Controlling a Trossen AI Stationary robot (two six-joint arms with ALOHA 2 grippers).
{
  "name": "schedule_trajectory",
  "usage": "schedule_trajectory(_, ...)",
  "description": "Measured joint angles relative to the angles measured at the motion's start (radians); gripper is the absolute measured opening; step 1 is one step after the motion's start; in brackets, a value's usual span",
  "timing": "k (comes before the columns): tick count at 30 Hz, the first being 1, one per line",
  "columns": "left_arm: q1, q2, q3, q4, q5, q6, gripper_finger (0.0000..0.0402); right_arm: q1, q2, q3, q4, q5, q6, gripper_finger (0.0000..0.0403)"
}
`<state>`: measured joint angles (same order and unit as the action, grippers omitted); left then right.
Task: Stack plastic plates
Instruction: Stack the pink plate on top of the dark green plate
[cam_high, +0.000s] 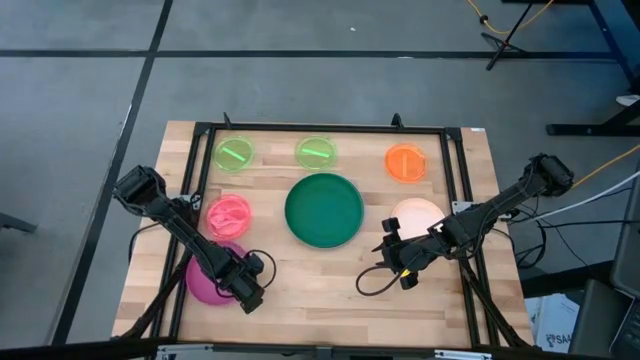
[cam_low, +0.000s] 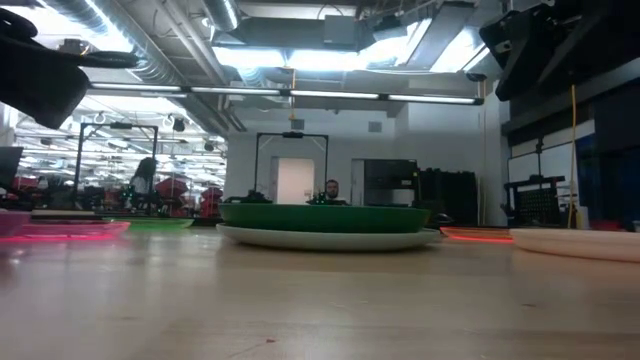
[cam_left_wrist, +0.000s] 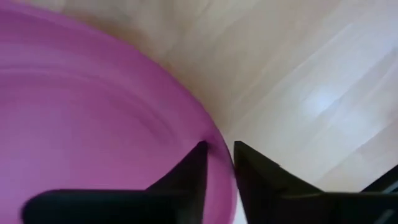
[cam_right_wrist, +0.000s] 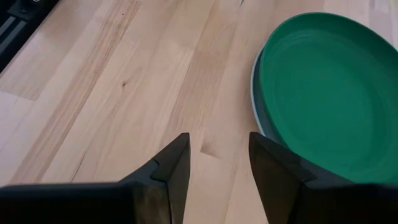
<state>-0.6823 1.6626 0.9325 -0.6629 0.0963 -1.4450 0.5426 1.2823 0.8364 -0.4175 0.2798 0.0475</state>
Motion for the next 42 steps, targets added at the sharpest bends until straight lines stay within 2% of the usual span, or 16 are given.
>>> schedule_trajectory(5, 0.000, -0.003, 0.002, -0.004, -0.001, 0.091, 0.0010, 0.000, 0.000, 0.000, -0.006, 0.000, -0.001, 0.0154)
schedule_trajectory(12, 0.000, -0.005, 0.005, -0.005, -0.003, 0.132, 0.0015, 0.002, -0.006, 0.000, -0.012, -0.014, 0.005, 0.0154)
schedule_trajectory(17, -0.002, -0.003, 0.078, -0.063, -0.030, 0.171, 0.0015, 0.002, -0.035, 0.000, -0.042, -0.029, 0.041, 0.0154)
schedule_trajectory(21, -0.002, -0.003, 0.177, -0.089, -0.102, 0.248, 0.0015, 0.002, -0.058, 0.000, -0.082, -0.029, 0.068, 0.0154)
schedule_trajectory(31, 0.042, -0.003, 0.370, -0.105, -0.275, 0.599, 0.0015, 0.001, -0.071, 0.000, -0.200, -0.030, 0.156, 0.0154)
schedule_trajectory(42, 0.127, -0.002, 0.440, -0.094, -0.469, 0.928, 0.0016, 0.001, -0.071, 0.000, -0.304, -0.029, 0.206, 0.0154)
